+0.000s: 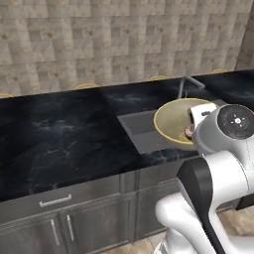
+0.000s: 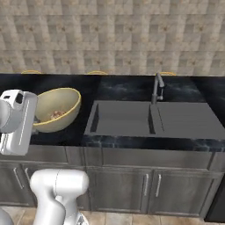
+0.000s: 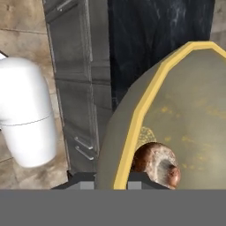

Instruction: Pick the mushroom from the cabinet and place it in the bowl. Then pick the bowl and place it in the sink. Then turn on the sink facuet.

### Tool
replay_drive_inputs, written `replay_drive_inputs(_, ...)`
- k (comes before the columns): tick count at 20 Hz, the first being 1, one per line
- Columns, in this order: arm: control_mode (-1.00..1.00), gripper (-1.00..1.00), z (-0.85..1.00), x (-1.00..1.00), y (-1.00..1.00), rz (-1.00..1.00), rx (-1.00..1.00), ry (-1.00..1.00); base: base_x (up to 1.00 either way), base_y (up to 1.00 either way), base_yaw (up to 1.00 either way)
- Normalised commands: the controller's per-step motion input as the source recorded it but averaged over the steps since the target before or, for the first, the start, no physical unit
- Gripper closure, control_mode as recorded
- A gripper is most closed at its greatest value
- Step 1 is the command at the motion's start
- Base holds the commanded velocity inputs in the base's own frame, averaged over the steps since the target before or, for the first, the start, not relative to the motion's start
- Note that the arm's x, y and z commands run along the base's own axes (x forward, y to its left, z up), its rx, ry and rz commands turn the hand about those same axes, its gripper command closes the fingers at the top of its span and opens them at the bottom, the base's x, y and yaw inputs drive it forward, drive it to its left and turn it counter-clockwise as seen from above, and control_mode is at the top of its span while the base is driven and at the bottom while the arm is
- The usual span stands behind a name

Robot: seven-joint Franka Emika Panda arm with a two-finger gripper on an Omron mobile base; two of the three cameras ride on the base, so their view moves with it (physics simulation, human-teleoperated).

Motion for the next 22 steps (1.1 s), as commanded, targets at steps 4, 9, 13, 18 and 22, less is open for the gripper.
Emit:
replay_drive_inputs(4,1.00,1.00,0.00,0.00,0.00,0.00,0.00,0.00,0.06,-0.62,0.03)
replay_drive_inputs(9,1.00,1.00,0.00,0.00,0.00,0.00,0.00,0.00,0.29,-0.54,0.01)
replay_drive_inputs(13,1.00,1.00,0.00,0.00,0.00,0.00,0.00,0.00,0.24,-0.50,0.06)
replay_drive_inputs(18,1.00,1.00,0.00,0.00,0.00,0.00,0.00,0.00,0.33,-0.37,0.05)
replay_drive_inputs(22,1.00,1.00,0.00,0.00,0.00,0.00,0.00,0.00,0.34,-0.53,0.12)
